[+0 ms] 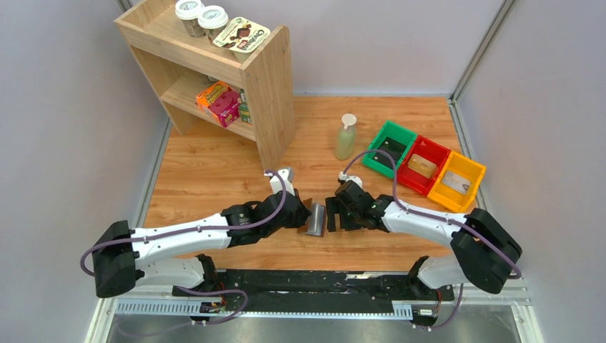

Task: Take the credit cards out of the card holder
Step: Open the card holder at the center of the board, then remove the credit card from the card holder.

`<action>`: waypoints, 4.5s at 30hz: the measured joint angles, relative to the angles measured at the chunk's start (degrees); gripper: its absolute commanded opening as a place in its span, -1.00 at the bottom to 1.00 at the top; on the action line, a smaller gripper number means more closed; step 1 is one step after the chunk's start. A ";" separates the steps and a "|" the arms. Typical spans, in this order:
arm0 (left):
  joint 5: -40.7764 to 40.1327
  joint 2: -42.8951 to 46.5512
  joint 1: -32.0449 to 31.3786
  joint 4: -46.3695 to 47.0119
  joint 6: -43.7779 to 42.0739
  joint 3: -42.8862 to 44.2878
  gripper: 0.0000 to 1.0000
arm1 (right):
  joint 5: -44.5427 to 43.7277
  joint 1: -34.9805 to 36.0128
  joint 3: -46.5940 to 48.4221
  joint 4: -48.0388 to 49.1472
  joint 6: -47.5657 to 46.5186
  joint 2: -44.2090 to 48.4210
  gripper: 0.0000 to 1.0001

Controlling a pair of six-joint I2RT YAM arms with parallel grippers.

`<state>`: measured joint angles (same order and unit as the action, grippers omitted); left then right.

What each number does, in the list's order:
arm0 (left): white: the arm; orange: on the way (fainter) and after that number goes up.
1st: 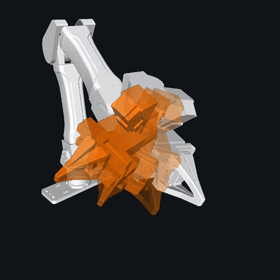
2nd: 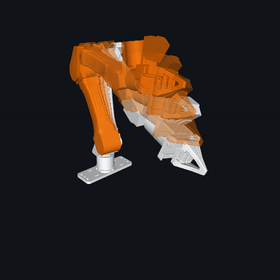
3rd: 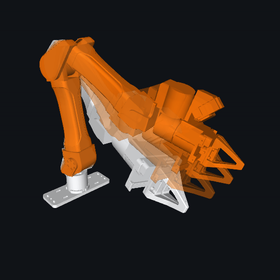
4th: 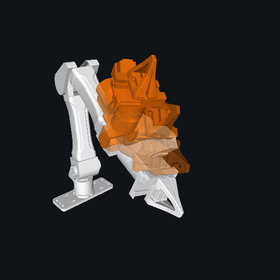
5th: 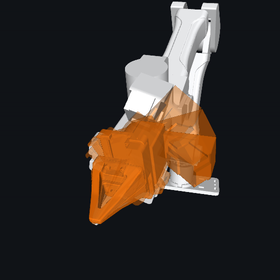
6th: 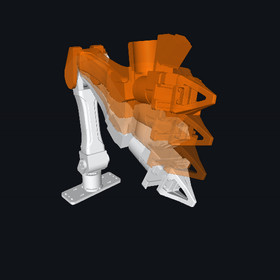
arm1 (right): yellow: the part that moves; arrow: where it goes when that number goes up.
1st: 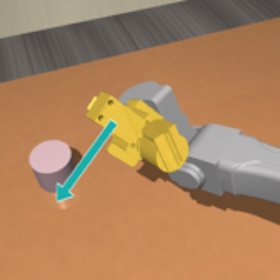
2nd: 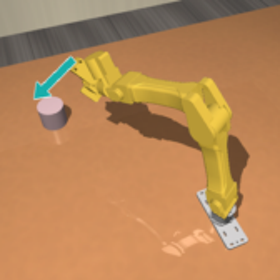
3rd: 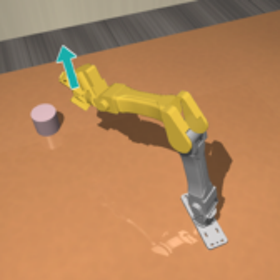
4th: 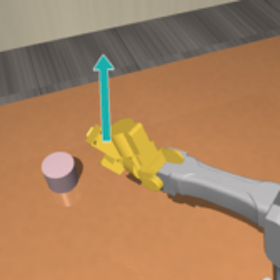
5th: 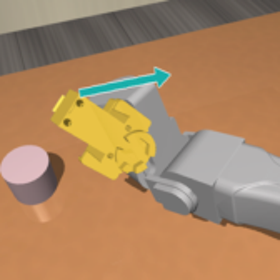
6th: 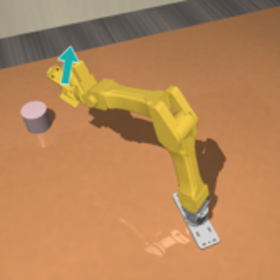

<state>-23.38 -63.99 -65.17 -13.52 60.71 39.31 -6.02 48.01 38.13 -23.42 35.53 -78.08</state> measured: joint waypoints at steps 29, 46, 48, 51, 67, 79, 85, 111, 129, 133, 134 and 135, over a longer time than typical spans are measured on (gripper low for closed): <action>-2.23 9.16 6.54 -5.46 11.13 -17.18 -1.00 | 15.65 -1.31 -5.95 21.44 6.49 4.85 0.17; -2.01 4.37 6.82 -6.23 11.96 -17.86 -1.00 | 19.74 0.13 -3.87 24.96 7.02 -1.46 0.11; -1.99 3.87 6.82 -5.99 11.78 -17.59 -1.00 | 19.74 0.50 -3.17 24.83 6.93 -1.44 0.18; -1.97 3.32 6.82 -5.90 11.26 -17.27 -1.00 | 19.26 1.01 -2.03 24.26 6.69 -1.44 0.24; -0.61 2.62 6.86 -4.26 10.34 -17.18 -1.00 | 14.10 1.79 0.94 20.46 5.25 -2.40 0.22; -0.15 2.51 6.86 -3.85 9.90 -17.18 -1.00 | 11.47 1.81 2.34 19.32 2.73 -5.09 0.30; 0.20 2.51 6.86 -3.78 9.88 -17.18 -1.00 | 11.58 1.81 3.74 19.39 1.68 -5.57 0.31; 1.27 5.40 6.86 -2.67 9.44 -18.32 -1.00 | 20.26 5.62 8.26 19.74 0.02 -8.20 0.24; 0.09 19.34 6.86 -7.91 9.66 -19.78 -0.39 | 24.22 7.96 11.93 25.86 5.03 -21.62 0.27; -0.66 23.02 6.86 -11.10 9.64 -19.74 -0.40 | 24.15 7.96 11.93 26.25 5.38 -21.62 0.26; -0.76 23.78 6.86 -11.78 9.64 -19.61 -0.40 | 24.13 7.96 11.93 26.32 5.40 -21.59 0.25; -0.81 24.37 6.86 -12.41 9.64 -19.32 -0.39 | 24.11 7.96 11.93 26.29 5.40 -21.55 0.25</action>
<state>-24.18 -39.62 -58.30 -25.93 70.35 19.99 18.09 55.96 50.06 2.87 40.93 -99.63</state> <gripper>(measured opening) 0.302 0.632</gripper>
